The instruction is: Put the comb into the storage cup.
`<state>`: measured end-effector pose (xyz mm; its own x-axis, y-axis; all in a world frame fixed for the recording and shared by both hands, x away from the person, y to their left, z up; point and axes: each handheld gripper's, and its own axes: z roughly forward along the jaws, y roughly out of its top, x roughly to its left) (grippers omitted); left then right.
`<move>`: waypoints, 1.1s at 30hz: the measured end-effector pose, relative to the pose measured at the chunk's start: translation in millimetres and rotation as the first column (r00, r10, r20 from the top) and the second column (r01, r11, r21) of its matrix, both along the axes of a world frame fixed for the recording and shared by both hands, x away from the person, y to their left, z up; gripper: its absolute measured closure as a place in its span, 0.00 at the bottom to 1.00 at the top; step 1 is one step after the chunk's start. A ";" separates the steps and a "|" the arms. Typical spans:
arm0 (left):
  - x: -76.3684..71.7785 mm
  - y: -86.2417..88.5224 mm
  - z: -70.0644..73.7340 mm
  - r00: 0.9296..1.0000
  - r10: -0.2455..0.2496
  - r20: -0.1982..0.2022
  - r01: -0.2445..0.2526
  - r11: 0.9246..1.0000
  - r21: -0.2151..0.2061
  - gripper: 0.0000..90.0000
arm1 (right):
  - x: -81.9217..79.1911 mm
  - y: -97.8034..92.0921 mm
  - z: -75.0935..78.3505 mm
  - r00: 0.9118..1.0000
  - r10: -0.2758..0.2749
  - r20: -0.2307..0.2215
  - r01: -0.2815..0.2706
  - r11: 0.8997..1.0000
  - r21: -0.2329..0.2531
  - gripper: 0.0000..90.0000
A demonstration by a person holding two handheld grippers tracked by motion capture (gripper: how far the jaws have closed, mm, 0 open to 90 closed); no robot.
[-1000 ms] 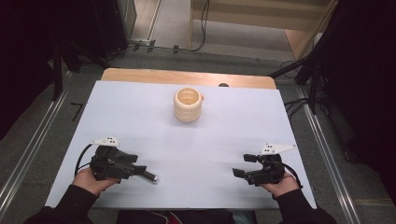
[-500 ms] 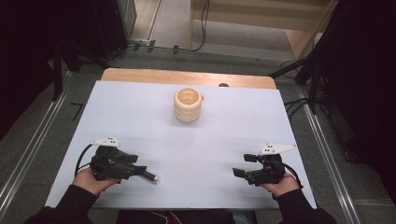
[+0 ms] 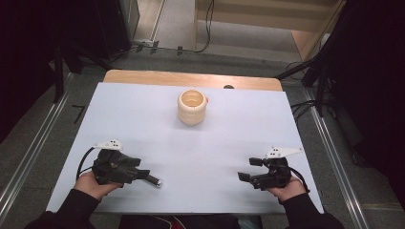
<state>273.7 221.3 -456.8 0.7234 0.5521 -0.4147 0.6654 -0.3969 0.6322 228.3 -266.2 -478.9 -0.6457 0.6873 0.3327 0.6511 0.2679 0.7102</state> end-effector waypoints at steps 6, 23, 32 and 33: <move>0.4 0.6 0.6 1.000 0.013 -0.010 -0.013 1.000 0.004 0.32 | -0.3 -0.2 -0.3 1.000 -0.002 -0.003 0.002 1.000 -0.005 0.18; 0.9 22.1 6.6 0.995 0.104 0.002 -0.104 0.994 0.037 0.33 | 1.4 -1.6 0.4 1.000 0.004 -0.003 -0.004 1.000 -0.011 0.17; -2.1 35.5 5.9 0.987 0.158 0.002 -0.158 0.986 0.060 0.34 | 4.2 2.3 -0.6 1.000 0.020 -0.006 -0.021 0.999 -0.031 0.17; -2.4 36.7 5.7 0.987 0.163 0.003 -0.163 0.985 0.063 0.34 | 4.6 2.6 -0.5 1.000 0.023 -0.007 -0.023 0.999 -0.035 0.17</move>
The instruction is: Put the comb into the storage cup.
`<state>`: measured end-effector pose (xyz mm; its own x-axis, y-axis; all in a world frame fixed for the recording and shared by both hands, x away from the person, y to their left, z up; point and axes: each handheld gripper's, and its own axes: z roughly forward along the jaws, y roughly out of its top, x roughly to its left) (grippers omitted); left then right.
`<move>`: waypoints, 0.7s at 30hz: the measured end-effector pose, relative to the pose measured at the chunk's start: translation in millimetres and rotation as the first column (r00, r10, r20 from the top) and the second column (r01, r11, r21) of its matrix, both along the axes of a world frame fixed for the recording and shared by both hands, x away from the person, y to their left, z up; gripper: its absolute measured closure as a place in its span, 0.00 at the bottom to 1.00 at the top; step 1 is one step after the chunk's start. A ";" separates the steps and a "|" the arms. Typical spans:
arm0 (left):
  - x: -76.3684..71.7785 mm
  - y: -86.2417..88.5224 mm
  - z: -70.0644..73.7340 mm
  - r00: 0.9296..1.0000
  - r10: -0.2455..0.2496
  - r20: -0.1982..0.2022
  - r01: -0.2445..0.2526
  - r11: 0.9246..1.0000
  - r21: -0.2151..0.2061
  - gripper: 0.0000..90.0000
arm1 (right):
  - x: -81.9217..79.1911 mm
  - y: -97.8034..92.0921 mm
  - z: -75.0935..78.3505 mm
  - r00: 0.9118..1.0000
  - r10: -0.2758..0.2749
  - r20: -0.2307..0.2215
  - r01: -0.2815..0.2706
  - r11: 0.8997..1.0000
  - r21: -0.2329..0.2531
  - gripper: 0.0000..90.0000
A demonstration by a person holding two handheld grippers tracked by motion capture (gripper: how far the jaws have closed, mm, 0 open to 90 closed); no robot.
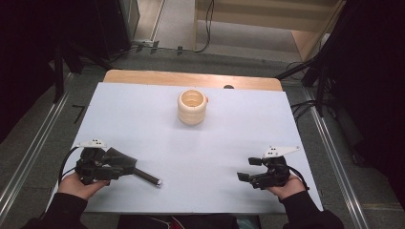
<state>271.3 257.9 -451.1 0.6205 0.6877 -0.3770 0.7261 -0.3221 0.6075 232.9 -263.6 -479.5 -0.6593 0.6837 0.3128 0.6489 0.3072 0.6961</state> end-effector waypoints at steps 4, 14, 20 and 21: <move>-1.1 5.8 -1.5 1.000 0.026 -0.002 -0.026 0.999 0.044 0.36 | 1.8 1.7 0.1 1.000 0.006 -0.003 -0.006 1.000 0.002 0.17; -3.2 19.1 -3.4 0.995 0.082 -0.057 -0.078 0.994 0.070 0.63 | 4.6 3.8 -0.1 1.000 0.019 0.000 -0.019 1.000 0.001 0.17; -1.3 23.6 -6.7 0.997 0.062 -0.034 -0.058 0.990 0.126 0.98 | 4.2 4.4 -0.1 1.000 0.021 -0.001 -0.021 1.000 0.001 0.17; -0.2 24.3 -6.7 0.998 0.062 -0.029 -0.058 0.990 0.126 1.00 | 4.1 4.5 -0.1 1.000 0.021 -0.001 -0.021 1.000 0.000 0.17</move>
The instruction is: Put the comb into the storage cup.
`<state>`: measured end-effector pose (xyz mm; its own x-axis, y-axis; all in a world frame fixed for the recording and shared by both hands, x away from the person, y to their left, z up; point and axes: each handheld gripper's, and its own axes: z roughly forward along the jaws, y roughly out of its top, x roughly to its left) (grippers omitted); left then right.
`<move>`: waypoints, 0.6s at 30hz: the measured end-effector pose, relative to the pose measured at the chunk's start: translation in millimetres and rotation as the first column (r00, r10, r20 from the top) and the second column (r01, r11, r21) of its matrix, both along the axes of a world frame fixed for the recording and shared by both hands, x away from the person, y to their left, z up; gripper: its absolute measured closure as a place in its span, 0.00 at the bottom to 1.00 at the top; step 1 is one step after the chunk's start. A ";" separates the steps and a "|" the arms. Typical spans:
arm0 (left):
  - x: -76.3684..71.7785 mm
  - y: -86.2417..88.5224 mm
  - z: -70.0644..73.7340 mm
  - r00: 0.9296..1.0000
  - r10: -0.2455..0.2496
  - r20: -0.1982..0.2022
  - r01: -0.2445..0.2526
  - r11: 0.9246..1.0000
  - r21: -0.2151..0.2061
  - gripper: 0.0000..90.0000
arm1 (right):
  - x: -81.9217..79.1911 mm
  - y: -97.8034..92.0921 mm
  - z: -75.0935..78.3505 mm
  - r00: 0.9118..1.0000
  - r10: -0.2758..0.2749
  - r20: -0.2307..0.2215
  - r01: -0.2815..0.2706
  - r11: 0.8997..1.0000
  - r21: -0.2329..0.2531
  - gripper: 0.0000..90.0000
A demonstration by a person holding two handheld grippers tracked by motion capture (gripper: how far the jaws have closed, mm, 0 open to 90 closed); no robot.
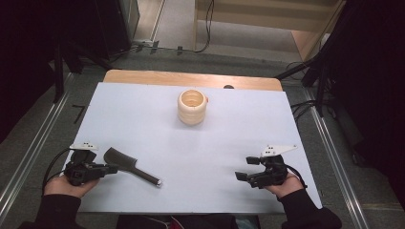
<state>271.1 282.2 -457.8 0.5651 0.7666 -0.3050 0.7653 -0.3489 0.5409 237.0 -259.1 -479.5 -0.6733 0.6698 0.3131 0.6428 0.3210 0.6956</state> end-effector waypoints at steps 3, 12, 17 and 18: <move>2.2 1.9 -2.7 1.000 -0.004 0.003 0.004 1.000 -0.014 1.00 | -0.2 0.5 0.0 1.000 0.002 -0.002 -0.002 1.000 0.001 0.17; 4.1 2.2 -14.6 1.000 -0.004 -0.028 0.005 0.999 0.032 1.00 | -0.2 0.8 -0.2 1.000 0.007 0.004 -0.007 1.000 0.001 0.17; 6.9 -0.9 -18.0 0.999 -0.011 -0.031 0.012 0.999 0.048 1.00 | -0.2 1.0 -0.4 1.000 0.008 0.003 -0.008 1.000 0.000 0.17; 7.5 -2.1 -18.6 1.000 -0.010 -0.030 0.011 0.999 0.053 1.00 | -0.2 1.1 -0.5 1.000 0.007 0.003 -0.007 1.000 0.000 0.17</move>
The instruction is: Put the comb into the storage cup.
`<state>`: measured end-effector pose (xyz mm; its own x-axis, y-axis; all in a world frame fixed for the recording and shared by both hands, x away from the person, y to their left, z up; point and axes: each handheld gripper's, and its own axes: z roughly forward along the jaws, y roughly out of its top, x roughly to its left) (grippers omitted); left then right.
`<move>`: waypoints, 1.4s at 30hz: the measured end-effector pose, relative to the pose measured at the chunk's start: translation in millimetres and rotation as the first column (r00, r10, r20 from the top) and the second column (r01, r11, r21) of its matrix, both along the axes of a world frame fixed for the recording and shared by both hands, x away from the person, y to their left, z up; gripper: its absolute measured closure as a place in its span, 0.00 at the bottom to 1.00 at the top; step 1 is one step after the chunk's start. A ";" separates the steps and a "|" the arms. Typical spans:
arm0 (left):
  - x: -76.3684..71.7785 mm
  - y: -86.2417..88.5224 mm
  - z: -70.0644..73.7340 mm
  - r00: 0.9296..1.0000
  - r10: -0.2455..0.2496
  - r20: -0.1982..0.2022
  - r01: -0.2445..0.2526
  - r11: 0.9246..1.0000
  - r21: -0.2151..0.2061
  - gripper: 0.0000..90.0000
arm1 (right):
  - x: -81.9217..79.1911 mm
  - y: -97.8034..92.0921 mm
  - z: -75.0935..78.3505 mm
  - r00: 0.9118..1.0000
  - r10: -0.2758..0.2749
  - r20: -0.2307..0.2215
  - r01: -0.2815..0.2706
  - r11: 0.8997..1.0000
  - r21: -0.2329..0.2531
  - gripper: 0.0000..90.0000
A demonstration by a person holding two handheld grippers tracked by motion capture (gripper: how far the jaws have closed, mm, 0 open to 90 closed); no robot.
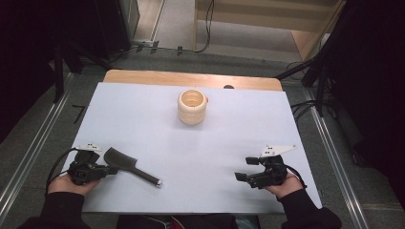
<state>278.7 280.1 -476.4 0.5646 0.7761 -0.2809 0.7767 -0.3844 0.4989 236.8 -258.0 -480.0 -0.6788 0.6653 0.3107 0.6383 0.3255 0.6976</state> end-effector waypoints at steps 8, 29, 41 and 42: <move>7.1 -4.5 -4.5 1.000 -0.013 0.007 0.013 1.000 0.000 1.00 | -0.4 -0.1 -0.1 1.000 0.000 -0.001 0.000 1.000 -0.003 0.17; 34.7 -32.2 -11.5 0.997 -0.075 0.022 0.075 0.997 -0.020 1.00 | -1.2 -1.6 -1.8 1.000 -0.008 -0.008 0.008 1.000 -0.013 0.17; 45.7 -43.0 -14.3 0.994 -0.106 0.027 0.107 0.993 -0.048 1.00 | -3.8 -2.8 -2.3 1.000 -0.019 -0.015 0.019 1.000 -0.012 0.17; 46.6 -43.5 -14.8 0.994 -0.103 0.029 0.105 0.993 -0.054 1.00 | -3.8 -3.0 -2.6 1.000 -0.019 -0.014 0.019 1.000 -0.013 0.17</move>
<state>325.3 236.6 -491.2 0.6492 0.6963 -0.3062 0.7204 -0.4335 0.5414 233.0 -261.0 -482.6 -0.6618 0.6819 0.3115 0.6541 0.3223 0.6843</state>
